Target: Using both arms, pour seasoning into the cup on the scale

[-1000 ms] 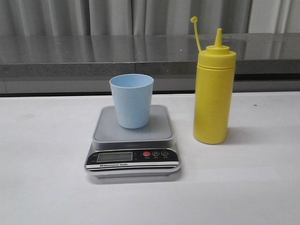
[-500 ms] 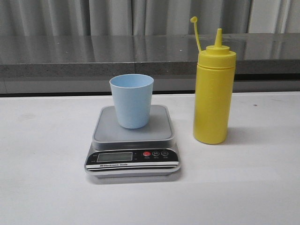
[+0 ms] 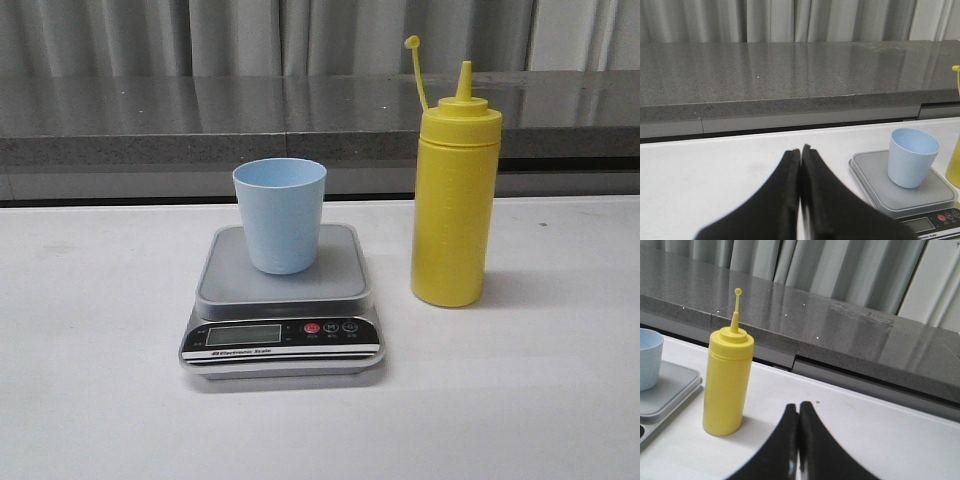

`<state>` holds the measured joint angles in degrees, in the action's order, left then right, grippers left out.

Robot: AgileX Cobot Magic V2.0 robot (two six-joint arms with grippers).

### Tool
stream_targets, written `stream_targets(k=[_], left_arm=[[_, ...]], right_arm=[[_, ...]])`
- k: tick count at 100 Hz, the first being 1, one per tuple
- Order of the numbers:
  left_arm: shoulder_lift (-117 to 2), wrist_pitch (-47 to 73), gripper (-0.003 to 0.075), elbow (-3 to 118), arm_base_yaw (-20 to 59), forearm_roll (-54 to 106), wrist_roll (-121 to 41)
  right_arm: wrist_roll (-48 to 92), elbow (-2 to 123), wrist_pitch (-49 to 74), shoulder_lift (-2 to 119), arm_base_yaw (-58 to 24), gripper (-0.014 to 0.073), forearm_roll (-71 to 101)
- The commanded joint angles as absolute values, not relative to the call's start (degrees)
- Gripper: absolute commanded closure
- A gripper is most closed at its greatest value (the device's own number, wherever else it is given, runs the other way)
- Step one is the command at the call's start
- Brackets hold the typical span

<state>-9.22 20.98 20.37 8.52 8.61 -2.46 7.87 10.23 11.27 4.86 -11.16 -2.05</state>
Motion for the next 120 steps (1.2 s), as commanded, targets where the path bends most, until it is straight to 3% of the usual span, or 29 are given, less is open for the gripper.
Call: stream_targets(k=[1,15,60,120], left_arm=[[-9.8,16.4,0.0739,21.9,8.6,8.8,-2.3],[-9.8,16.4,0.0739,21.9,8.6,8.8,-2.3],[-9.8,16.4,0.0739,21.9,8.6,8.8,-2.3],[-9.8,16.4,0.0739,21.9,8.6,8.8,-2.3]], right_arm=[[6.5,11.9,12.7,2.7,-10.8,0.0714,-3.7],[3.9,9.2,14.4,-1.6,-10.8,0.0714,-5.2],[-2.0,-1.6,2.8,-1.5,-4.0,0.0714,-5.4],[-2.0,-1.6,2.9,-1.5,-4.0,0.0714,-5.4]])
